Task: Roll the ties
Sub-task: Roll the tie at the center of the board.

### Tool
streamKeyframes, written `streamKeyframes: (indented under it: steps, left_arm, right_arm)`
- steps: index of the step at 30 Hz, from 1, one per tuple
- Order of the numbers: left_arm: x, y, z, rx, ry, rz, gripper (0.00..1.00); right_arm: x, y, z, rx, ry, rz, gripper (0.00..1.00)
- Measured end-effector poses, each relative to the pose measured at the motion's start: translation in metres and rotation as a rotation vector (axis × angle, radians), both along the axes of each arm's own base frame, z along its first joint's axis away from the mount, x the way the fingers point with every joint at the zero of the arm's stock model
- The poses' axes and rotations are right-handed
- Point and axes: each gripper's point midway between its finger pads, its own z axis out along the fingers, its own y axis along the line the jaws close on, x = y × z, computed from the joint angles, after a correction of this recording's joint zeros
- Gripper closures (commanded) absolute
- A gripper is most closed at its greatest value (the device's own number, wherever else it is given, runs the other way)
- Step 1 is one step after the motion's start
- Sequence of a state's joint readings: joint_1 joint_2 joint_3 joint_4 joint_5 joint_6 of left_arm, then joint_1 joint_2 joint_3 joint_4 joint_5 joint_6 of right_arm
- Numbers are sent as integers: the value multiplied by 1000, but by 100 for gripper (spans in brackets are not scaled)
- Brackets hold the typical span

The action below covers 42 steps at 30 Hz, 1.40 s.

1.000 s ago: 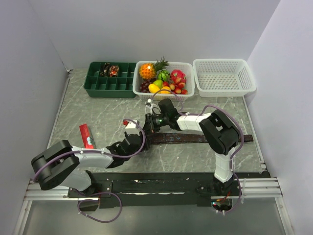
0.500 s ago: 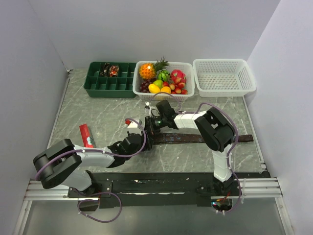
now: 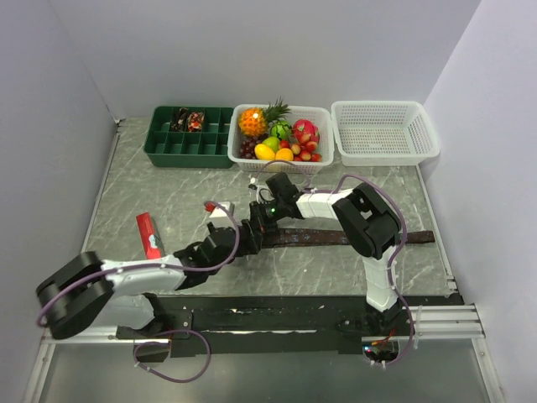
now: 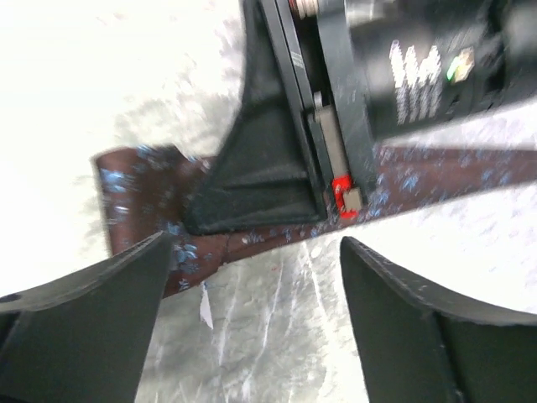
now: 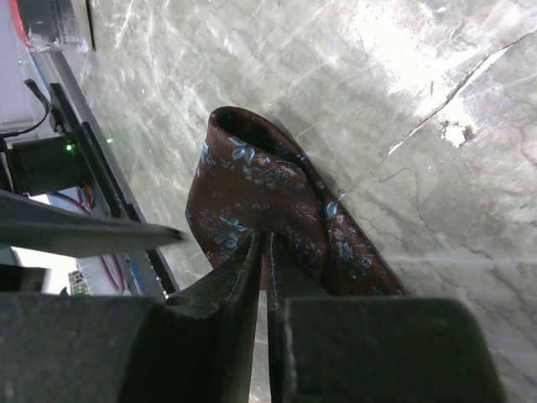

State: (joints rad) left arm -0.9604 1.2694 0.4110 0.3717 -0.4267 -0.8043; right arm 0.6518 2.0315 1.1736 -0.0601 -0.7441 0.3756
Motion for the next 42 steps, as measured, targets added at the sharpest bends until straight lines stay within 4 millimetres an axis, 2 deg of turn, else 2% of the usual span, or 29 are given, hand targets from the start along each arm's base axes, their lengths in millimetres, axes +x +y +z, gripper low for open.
streamKeyframes:
  steps: [3, 6, 9, 12, 14, 17, 20, 21, 24, 25, 26, 27, 30, 33, 42]
  left_arm:
    - [8, 16, 17, -44, -4, 59, 10]
    - [24, 39, 24, -88, 11, 132, 11]
    - [32, 66, 10, -110, 58, 188, 11]
    - [24, 77, -19, -94, 144, 179, 14]
    - [17, 76, -36, -92, 206, 154, 16]
    - [22, 65, -36, -163, 209, 121, 25]
    - [23, 56, -37, -222, 210, 92, 38]
    - [23, 53, -38, -236, 215, 81, 48]
    - [21, 44, -44, -269, 237, 51, 63]
    - [21, 41, -46, -277, 246, 42, 64]
    - [21, 39, -48, -286, 250, 35, 72]
    - [20, 38, -49, -291, 255, 33, 85]
    - [20, 37, -52, -306, 261, 31, 96]
    - [21, 37, -51, -310, 259, 30, 99]
    - [22, 41, -42, -246, 253, 34, 99]
  right_arm:
    - [0, 0, -1, -4, 1, -2, 86]
    - [0, -1, -1, -5, 0, -3, 86]
    - [0, -1, -1, -7, 0, -4, 86]
    - [0, -1, -1, -11, 1, -6, 86]
    - [1, -1, -1, -14, 1, -8, 86]
    - [1, -2, -1, -18, -1, -11, 87]
    - [1, -2, -1, -19, -1, -12, 87]
    - [1, -2, -1, -19, -1, -12, 87]
    - [2, -2, -1, -20, -1, -13, 87]
    - [2, -2, -1, -20, -1, -14, 87]
    - [2, -2, -1, -20, -1, -14, 87]
    - [2, -2, -1, -20, 0, -15, 87]
    - [2, -2, -1, -23, 0, -20, 87]
    - [4, -4, -1, -35, -8, -32, 87]
    - [13, -14, -1, -109, -53, -91, 87]
